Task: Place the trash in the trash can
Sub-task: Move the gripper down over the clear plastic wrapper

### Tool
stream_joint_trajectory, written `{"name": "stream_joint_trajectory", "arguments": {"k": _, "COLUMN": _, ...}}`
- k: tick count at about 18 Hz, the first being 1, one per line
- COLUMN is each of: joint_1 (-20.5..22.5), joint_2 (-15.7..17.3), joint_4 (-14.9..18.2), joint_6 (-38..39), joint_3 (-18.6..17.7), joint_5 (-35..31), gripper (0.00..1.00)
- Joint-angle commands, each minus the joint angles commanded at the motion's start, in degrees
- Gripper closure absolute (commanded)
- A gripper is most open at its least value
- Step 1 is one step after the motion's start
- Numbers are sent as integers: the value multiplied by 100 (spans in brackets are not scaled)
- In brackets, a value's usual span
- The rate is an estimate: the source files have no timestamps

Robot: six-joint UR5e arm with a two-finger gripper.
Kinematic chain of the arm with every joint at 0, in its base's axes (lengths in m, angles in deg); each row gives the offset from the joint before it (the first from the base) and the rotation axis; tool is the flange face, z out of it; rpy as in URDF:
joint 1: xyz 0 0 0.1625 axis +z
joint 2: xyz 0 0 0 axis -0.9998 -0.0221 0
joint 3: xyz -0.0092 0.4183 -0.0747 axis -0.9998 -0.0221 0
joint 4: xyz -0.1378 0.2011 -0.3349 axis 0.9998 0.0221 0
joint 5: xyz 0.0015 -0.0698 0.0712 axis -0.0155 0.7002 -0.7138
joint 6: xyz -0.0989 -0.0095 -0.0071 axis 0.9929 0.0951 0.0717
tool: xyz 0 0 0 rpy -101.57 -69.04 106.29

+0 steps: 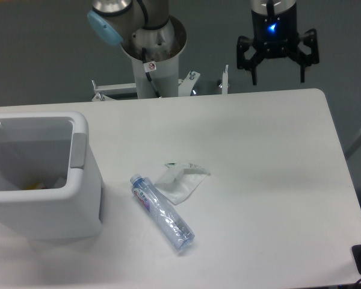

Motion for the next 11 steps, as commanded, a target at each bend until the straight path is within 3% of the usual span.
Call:
{"name": "stream_joint_trajectory", "arguments": {"k": 3, "joint_1": -44, "joint_2": 132, "joint_4": -88, "joint_6": 26, "joint_3": -377, "joint_5": 0, "gripper": 0}}
{"name": "stream_joint_trajectory", "arguments": {"k": 8, "joint_1": -386, "joint_2": 53, "joint_4": -194, "joint_6": 53, "joint_3": -799, "joint_5": 35, "gripper": 0}}
{"name": "stream_joint_trajectory", "arguments": {"k": 9, "joint_1": -570, "joint_2": 18, "joint_4": -411, "joint_6": 62, "joint_3": -991, "joint_5": 35, "gripper": 0}}
{"name": "stream_joint_trajectory", "arguments": {"k": 11, "joint_1": -825, "joint_2": 9, "joint_4": -1297, "joint_6": 446, "joint_3": -1518, "joint_5": 44, "gripper": 0}}
